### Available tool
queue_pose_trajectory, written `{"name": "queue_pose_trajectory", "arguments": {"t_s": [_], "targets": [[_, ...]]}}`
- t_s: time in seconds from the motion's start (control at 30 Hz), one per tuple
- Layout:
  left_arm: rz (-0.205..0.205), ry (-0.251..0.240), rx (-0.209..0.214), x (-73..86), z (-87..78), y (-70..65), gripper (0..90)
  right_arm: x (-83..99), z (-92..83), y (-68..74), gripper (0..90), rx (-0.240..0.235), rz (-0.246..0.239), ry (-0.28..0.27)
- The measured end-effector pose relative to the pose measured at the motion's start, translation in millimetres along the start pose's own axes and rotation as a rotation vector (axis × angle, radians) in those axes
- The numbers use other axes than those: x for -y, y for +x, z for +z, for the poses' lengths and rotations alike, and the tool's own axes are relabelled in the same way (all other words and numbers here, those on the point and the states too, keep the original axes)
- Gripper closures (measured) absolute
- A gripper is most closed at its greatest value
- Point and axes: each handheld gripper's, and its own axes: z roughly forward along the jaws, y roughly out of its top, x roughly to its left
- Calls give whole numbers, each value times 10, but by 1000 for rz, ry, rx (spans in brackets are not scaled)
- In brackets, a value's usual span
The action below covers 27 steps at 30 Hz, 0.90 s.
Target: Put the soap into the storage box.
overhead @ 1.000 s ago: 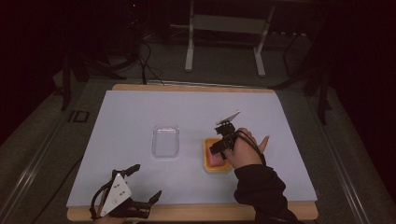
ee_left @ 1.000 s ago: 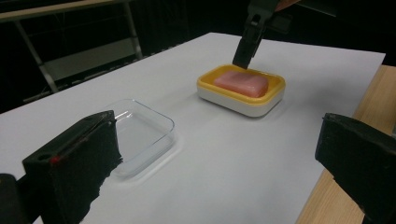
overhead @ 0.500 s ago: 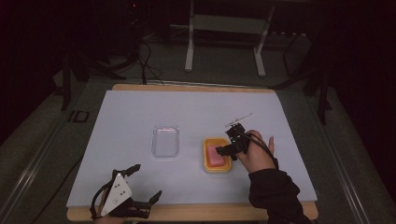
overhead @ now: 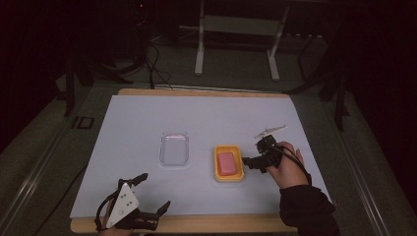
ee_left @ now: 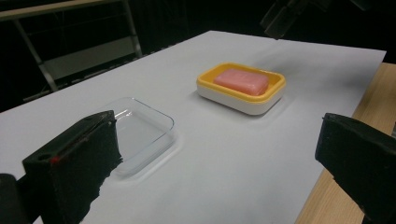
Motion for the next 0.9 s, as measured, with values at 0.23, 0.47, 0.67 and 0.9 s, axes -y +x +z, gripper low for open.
{"name": "queue_pose_trajectory", "arguments": {"t_s": [0.23,0.47,0.67,0.9], "targets": [[4,3,-2,1,3,-1,4,163,-64,-89,212,19,0,-8],[0,-1,-1,1,1,-2,4,308,-118,-137,226,14,16,-35],[-1,0,-1,2,0,-1,4,461,-134,-163,228,33,11,-58],[2,3,-1,2,2,-3,4,689,-118,-228,207,42,19,-76]]}}
